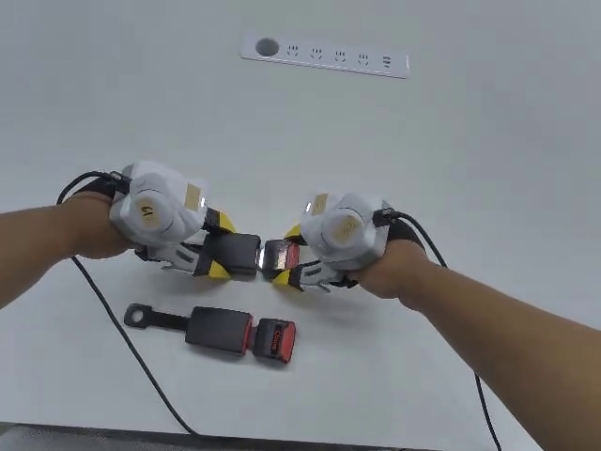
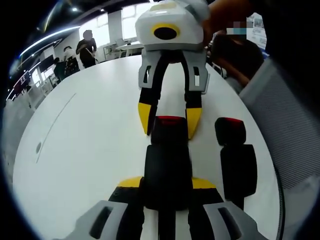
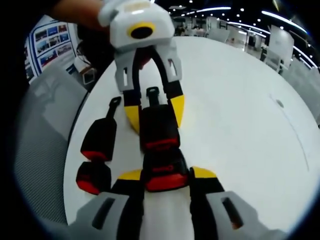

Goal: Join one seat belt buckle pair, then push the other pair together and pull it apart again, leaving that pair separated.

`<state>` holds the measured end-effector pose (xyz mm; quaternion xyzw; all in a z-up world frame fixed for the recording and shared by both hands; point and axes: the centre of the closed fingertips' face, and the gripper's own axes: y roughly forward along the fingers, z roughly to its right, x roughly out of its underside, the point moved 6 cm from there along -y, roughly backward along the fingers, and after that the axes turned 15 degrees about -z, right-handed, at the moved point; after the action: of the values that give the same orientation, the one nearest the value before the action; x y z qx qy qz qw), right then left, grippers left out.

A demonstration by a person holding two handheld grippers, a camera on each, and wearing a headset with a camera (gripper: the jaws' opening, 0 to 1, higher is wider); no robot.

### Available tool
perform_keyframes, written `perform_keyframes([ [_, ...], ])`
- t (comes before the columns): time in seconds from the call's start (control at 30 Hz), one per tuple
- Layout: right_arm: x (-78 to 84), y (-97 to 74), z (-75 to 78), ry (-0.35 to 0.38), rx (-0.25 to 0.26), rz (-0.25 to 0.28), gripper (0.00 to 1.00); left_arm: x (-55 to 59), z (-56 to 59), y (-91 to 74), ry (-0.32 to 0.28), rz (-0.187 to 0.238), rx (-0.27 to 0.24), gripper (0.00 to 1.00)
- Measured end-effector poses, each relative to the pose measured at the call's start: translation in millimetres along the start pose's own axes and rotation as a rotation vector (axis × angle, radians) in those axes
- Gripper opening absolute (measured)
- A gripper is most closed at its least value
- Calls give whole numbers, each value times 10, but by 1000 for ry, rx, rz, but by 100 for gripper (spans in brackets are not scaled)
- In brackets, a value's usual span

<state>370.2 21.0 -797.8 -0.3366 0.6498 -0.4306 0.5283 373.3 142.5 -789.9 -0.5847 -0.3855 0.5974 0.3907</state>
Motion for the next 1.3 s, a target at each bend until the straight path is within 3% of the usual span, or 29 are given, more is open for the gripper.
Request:
perform_keyframes([
  [0.6,-18,-3,-11,-6,11,-20,35,2,-5,5,2,-6,3,34],
  [1.3,-1,-2,-15,-1,13,0,35,0,-11,6,8,-3,11,34],
])
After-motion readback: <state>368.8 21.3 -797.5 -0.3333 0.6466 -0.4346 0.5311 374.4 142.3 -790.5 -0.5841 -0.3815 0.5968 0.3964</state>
